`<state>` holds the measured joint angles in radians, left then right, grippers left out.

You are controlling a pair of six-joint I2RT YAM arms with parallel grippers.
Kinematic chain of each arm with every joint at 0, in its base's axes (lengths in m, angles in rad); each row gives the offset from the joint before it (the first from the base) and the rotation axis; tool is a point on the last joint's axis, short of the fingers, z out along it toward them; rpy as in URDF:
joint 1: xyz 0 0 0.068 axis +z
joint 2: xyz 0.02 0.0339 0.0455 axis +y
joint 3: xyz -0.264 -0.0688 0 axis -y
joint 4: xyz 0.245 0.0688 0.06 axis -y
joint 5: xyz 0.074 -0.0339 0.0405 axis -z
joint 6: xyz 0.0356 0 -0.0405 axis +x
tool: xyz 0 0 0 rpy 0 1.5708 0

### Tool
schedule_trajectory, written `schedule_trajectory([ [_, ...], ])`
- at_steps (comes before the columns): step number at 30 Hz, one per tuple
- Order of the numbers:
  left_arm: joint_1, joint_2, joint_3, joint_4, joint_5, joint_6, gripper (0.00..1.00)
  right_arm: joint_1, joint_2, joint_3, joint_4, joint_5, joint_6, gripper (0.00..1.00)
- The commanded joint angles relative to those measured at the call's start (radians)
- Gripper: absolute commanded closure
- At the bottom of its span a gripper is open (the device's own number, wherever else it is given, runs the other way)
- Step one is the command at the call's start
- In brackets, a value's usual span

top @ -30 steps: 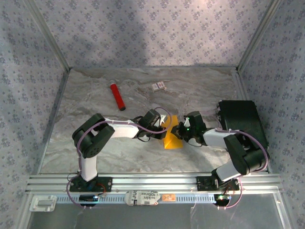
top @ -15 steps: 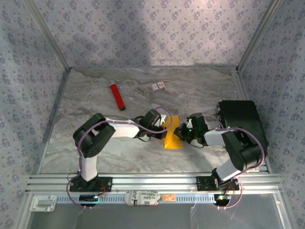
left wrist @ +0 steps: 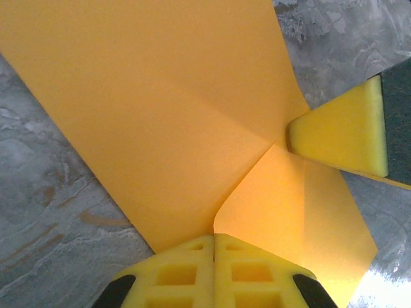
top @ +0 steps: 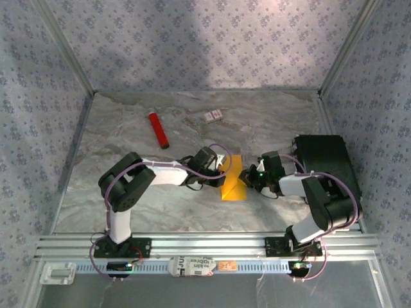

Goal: Fold a paper plane with a square sheet of paper (pick it up from the middle)
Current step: Fold the triangle a second time at the center of the table.

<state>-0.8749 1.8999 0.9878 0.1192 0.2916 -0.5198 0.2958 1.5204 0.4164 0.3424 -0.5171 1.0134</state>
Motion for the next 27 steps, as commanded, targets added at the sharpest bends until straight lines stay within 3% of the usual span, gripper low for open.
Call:
schedule_trajectory([
  [1, 0.003, 0.044, -0.014, -0.084, -0.003, 0.019, 1.00, -0.019, 0.020, -0.046, -0.013, 0.054, -0.003, 0.98],
  [10, 0.004, 0.041, -0.020, -0.084, 0.000, 0.017, 1.00, -0.044, -0.064, -0.056, 0.080, 0.027, 0.041, 0.98],
  [17, 0.003, 0.040, -0.024, -0.078, 0.001, 0.015, 1.00, 0.019, -0.203, -0.037, -0.039, 0.042, 0.008, 0.96],
  [27, 0.004, 0.045, -0.018, -0.075, 0.003, 0.014, 1.00, 0.142, -0.128, -0.024, 0.015, 0.021, 0.062, 0.96],
])
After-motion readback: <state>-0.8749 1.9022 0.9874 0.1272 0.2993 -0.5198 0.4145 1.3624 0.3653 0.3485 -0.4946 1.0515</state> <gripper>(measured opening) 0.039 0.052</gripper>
